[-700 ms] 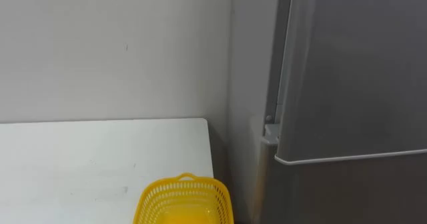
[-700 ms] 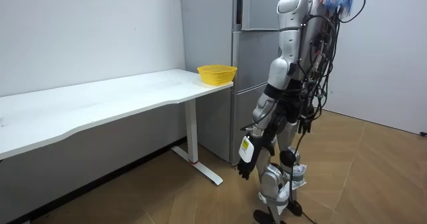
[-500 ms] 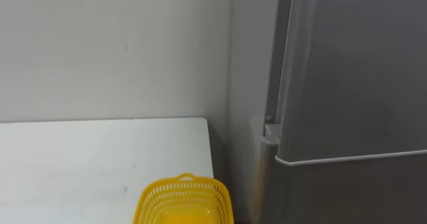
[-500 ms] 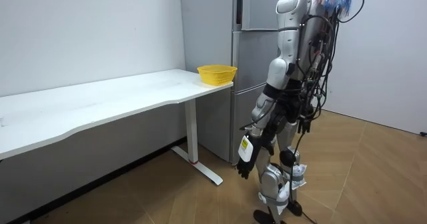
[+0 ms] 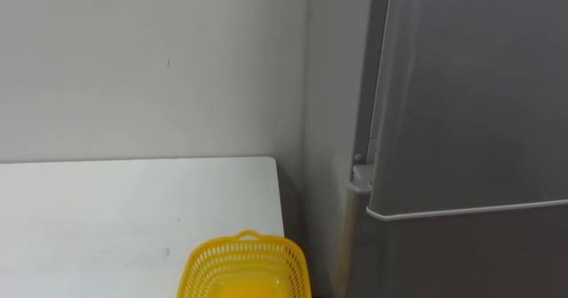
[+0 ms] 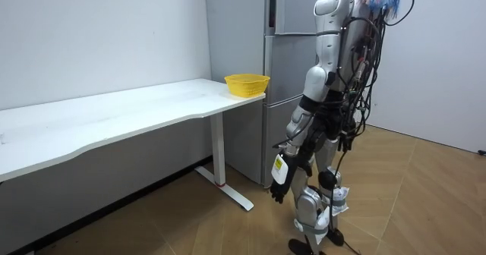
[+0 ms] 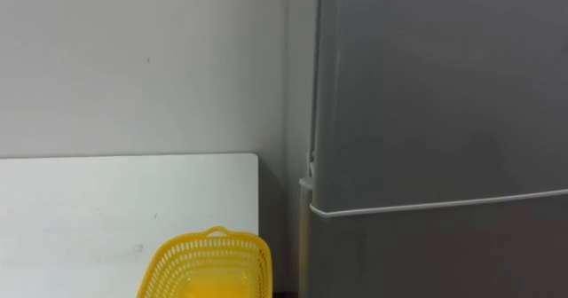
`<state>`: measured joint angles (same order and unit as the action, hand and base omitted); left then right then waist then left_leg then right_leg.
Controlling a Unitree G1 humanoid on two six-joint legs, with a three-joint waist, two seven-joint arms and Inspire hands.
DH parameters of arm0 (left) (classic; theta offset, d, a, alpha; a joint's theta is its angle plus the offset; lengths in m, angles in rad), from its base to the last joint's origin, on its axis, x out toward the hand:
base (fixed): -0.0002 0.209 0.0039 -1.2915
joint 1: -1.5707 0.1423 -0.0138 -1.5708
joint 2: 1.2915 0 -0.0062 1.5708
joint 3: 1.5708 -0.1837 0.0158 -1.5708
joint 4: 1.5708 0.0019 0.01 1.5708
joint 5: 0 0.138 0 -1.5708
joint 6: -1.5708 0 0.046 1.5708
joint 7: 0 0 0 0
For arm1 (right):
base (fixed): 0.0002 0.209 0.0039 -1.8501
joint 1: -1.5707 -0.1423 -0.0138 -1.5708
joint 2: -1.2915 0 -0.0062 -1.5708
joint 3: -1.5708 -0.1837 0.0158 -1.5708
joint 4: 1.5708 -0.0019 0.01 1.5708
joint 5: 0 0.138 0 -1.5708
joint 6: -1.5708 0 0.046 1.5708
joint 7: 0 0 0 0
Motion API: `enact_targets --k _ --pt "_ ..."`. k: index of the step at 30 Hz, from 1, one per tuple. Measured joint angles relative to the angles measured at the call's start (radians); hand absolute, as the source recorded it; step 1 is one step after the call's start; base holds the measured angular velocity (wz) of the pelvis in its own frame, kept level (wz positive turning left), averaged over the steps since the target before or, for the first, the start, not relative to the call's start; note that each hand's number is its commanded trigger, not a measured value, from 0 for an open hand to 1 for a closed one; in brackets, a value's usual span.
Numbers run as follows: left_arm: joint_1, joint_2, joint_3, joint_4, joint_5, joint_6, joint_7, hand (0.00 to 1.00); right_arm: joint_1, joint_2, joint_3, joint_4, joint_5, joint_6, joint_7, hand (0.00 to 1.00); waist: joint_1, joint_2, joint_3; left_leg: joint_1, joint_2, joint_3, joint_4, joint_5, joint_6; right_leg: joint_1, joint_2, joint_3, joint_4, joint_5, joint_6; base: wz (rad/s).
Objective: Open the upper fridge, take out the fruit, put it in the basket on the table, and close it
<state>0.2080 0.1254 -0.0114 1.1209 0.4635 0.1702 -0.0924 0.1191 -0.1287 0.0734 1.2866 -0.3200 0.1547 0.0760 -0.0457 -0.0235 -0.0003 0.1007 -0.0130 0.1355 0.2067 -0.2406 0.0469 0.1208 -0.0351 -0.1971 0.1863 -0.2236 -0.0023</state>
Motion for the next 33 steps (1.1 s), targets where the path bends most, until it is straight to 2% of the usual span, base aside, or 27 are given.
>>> enact_targets --k 5,12,18,22,24,25,26,27,29,33 --pt "0.002 -0.001 0.007 0.013 -0.003 0.005 0.001 0.00 0.005 0.003 -0.021 0.007 -0.002 0.000 -0.002 0.00 0.001 0.004 0.0007 0.004 0.000 0.001 -0.001 0.000 0.000 0.002 0.001 0.003 0.001 0.000 0.000 0.00" --pt "0.000 -0.004 0.030 0.038 -0.121 0.011 0.015 0.00 -0.002 0.003 -0.030 0.043 -0.003 0.014 -0.008 0.00 0.006 0.013 0.0012 0.011 0.000 0.001 -0.007 0.000 0.000 0.004 0.002 0.008 0.001 0.000 0.000 0.00" --pt "0.005 -0.002 0.098 0.039 -0.335 0.015 0.069 0.00 -0.001 0.001 -0.038 0.043 0.011 0.021 -0.009 0.00 0.024 0.021 0.0009 0.007 0.000 0.000 -0.006 0.000 0.000 0.000 0.000 0.001 0.001 0.000 -0.001 0.00" --pt "0.027 0.000 0.142 0.044 -0.560 0.015 0.160 0.00 -0.023 -0.001 -0.056 0.045 0.022 0.015 -0.020 0.00 0.028 0.023 0.0014 0.007 0.000 -0.001 -0.006 0.000 0.000 0.002 0.000 -0.002 0.000 0.000 -0.001 0.02" --pt "0.024 -0.002 0.214 0.033 -0.672 0.012 0.204 0.00 -0.031 -0.001 -0.070 0.044 0.022 0.006 -0.033 0.00 0.034 0.023 0.0018 0.011 0.000 -0.003 -0.003 0.000 0.000 0.005 0.000 -0.004 -0.001 0.000 -0.001 0.02" --pt "0.016 -0.002 0.277 0.006 -0.762 -0.001 0.239 0.00 -0.030 -0.002 -0.077 0.044 0.023 -0.002 -0.044 0.00 0.052 0.026 0.0005 0.016 0.000 -0.003 -0.003 0.000 0.000 0.008 0.001 -0.003 0.000 0.000 -0.001 0.00" --pt "0.004 -0.001 0.329 -0.020 -0.845 -0.030 0.275 0.00 -0.030 -0.004 -0.081 0.045 0.025 -0.006 -0.055 0.00 0.062 0.024 0.0028 0.016 0.000 -0.005 -0.003 0.000 0.000 0.012 0.000 -0.006 0.001 0.000 -0.001 0.00" --pt "-0.003 -0.001 0.351 -0.034 -0.887 -0.043 0.294 0.00 -0.030 -0.005 -0.090 0.045 0.025 -0.010 -0.061 0.00 0.069 0.025 0.0030 0.016 0.000 -0.006 -0.005 0.000 0.000 0.014 0.000 -0.006 0.001 0.000 -0.001 0.00" --pt "-0.027 0.000 0.414 -0.087 -1.027 -0.098 0.376 0.00 -0.032 -0.009 -0.109 0.044 0.031 -0.023 -0.078 0.00 0.084 0.027 0.0031 0.017 0.000 -0.007 -0.011 0.000 0.000 0.014 0.000 -0.007 0.001 0.000 -0.001 0.00" --pt "-0.024 -0.004 0.484 -0.230 -1.137 -0.136 0.509 0.00 -0.025 -0.021 -0.145 0.030 0.049 -0.036 -0.090 0.00 0.093 0.025 0.0026 0.016 -0.001 -0.007 -0.013 0.000 0.000 0.012 0.001 -0.006 0.002 0.000 -0.001 -0.02"
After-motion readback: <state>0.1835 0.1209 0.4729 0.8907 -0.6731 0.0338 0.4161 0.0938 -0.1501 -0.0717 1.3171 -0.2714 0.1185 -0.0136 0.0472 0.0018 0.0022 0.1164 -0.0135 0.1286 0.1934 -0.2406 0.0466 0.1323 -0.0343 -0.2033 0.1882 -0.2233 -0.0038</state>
